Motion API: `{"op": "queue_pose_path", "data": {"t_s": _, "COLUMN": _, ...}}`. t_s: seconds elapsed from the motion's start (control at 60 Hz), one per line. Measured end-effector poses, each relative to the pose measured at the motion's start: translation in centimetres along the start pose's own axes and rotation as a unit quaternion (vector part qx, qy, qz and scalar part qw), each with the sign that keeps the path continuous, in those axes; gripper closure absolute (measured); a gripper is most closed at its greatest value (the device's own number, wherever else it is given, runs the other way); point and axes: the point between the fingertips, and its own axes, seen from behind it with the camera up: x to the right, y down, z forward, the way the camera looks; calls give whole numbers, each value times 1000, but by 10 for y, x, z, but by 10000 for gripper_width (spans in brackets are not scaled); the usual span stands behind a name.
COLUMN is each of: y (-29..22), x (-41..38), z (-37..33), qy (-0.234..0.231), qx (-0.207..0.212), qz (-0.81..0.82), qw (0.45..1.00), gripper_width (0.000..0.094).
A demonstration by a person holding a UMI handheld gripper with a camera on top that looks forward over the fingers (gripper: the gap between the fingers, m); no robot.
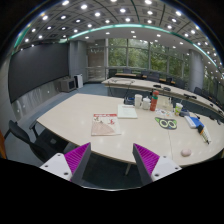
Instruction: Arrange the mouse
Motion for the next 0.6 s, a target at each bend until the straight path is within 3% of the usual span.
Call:
{"op": "queue_pose_path", "data": {"t_s": 0.267, "y": 54, "x": 78, "z": 8, "qy": 42, "qx": -20, "qz": 23, "qw": 999, "gripper_width": 84}}
{"op": "queue_pose_path", "data": {"t_s": 0.6, "y": 175, "x": 285, "z": 30, "qy": 174, "qx": -68, "qz": 58, "qw": 981, "gripper_width": 99}}
